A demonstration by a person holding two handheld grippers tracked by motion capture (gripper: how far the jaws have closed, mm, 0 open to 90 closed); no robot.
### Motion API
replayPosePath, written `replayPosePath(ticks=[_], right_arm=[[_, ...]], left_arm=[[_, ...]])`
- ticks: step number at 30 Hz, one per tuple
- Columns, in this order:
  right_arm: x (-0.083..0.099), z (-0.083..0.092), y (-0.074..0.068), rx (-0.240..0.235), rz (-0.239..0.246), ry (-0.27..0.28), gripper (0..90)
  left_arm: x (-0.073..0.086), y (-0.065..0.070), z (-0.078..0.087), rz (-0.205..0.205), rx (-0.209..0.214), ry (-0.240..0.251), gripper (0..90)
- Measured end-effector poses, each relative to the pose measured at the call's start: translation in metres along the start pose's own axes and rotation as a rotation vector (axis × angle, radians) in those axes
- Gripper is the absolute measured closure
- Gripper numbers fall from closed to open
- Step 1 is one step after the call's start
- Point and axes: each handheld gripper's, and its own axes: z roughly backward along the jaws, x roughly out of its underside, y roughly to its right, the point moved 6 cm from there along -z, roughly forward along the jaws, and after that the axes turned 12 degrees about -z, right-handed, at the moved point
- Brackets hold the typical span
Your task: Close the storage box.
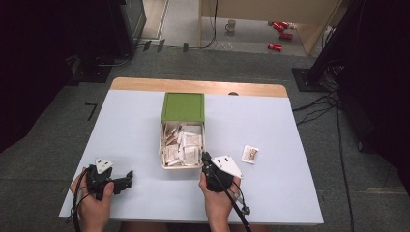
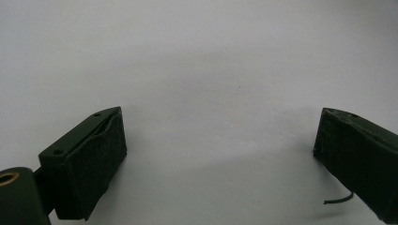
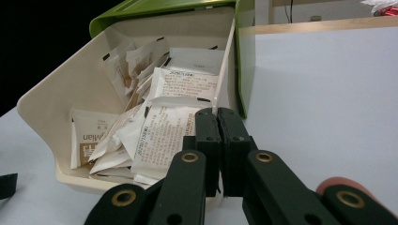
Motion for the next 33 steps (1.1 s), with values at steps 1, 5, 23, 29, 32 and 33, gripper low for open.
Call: replayPosePath(ticks=[1,5,23,29,32,33], right_arm=[[-0.001,0.000,0.000,-0.001,0.000,0.001,89.3],[-0.003,-0.001,-0.002,-0.002,-0.003,-0.002,89.4],[-0.016,-0.010,-0.005,-0.006,-0.010,-0.006,89.2],[-0.019,-0.017,-0.004,-0.003,-0.012,-0.011,89.2],[-0.019,-0.020,-0.003,0.001,-0.015,-0.018,89.2],[-0.019,-0.021,-0.003,0.003,-0.016,-0.020,89.2]], left_arm=[[0.000,0.000,0.000,0.000,0.000,0.000,3.0],[0.000,0.000,0.000,0.000,0.000,0.000,3.0],[0.000,0.000,0.000,0.000,0.000,-0.001,3.0],[0.000,0.000,0.000,0.000,0.000,-0.001,3.0],[0.000,0.000,0.000,0.000,0.000,-0.001,3.0],[0.000,0.000,0.000,0.000,0.000,-0.001,3.0]])
